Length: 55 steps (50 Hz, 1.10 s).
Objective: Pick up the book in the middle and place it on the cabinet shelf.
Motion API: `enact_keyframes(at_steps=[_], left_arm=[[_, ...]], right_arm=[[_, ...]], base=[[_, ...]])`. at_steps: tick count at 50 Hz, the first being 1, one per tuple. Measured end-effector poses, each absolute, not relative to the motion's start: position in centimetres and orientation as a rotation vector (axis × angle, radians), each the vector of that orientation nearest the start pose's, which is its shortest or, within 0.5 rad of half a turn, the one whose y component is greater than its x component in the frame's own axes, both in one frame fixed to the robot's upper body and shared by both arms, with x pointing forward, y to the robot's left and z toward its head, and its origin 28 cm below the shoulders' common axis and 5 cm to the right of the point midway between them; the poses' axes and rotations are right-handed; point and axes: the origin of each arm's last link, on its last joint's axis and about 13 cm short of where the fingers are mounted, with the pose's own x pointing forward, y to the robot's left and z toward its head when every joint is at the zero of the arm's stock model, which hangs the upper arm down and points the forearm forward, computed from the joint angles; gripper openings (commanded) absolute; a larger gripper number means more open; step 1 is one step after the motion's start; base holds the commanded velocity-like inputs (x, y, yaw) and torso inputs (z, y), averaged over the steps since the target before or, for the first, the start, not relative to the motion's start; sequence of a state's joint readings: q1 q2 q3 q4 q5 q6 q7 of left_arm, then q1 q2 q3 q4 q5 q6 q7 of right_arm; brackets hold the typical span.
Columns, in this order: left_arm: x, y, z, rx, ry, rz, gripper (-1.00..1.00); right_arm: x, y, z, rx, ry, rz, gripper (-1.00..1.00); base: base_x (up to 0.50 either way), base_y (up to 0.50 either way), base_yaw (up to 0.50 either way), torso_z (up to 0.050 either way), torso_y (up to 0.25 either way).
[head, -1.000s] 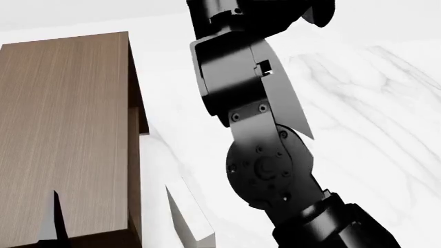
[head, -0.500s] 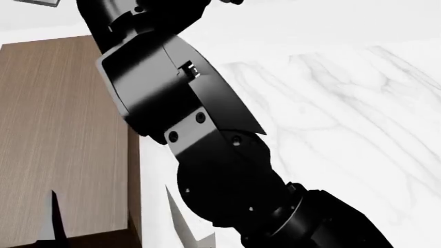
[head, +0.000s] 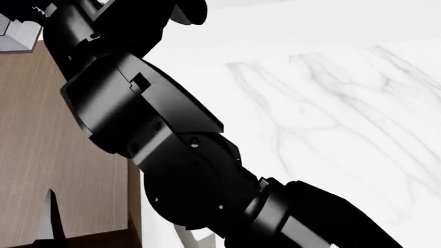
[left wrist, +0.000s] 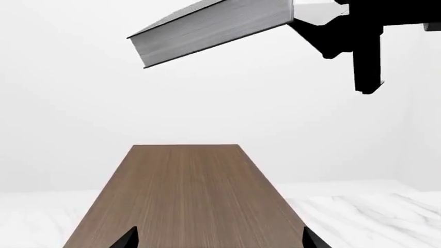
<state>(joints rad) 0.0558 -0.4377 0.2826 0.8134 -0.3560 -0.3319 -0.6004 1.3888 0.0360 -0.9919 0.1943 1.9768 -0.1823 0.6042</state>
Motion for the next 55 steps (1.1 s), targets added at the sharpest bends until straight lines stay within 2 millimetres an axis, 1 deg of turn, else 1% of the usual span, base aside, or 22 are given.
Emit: enact_keyframes(at_steps=[14,31,38,49,55], left_arm=[[15.8,20.1,13.3,-0.044,-0.262,0.049,1.00],[15.8,20.2,13.4,-0.047,-0.264,0.055,1.00],[15.8,20.2,13.5,-0.047,-0.264,0.057,1.00],[15.8,20.3,13.5,-0.050,-0.267,0.062,1.00],[15.7,20.4,13.6,-0.051,-0.268,0.064,1.00]], right_arm=[[30.3,7.8,32.4,0.908,0.303,0.594,-1.00],[30.3,8.6,31.4,0.822,0.384,0.549,-1.00],[30.5,8.7,30.7,0.790,0.405,0.527,-1.00],[30.7,9.1,29.1,0.720,0.444,0.500,-1.00],[30.8,9.2,28.6,0.704,0.449,0.497,-1.00]], base=[[0.00,0.00,0.00,0.000,0.001],[0.00,0.00,0.00,0.000,0.001],[0.00,0.00,0.00,0.000,0.001],[0.00,0.00,0.00,0.001,0.002],[0.00,0.00,0.00,0.000,0.000]])
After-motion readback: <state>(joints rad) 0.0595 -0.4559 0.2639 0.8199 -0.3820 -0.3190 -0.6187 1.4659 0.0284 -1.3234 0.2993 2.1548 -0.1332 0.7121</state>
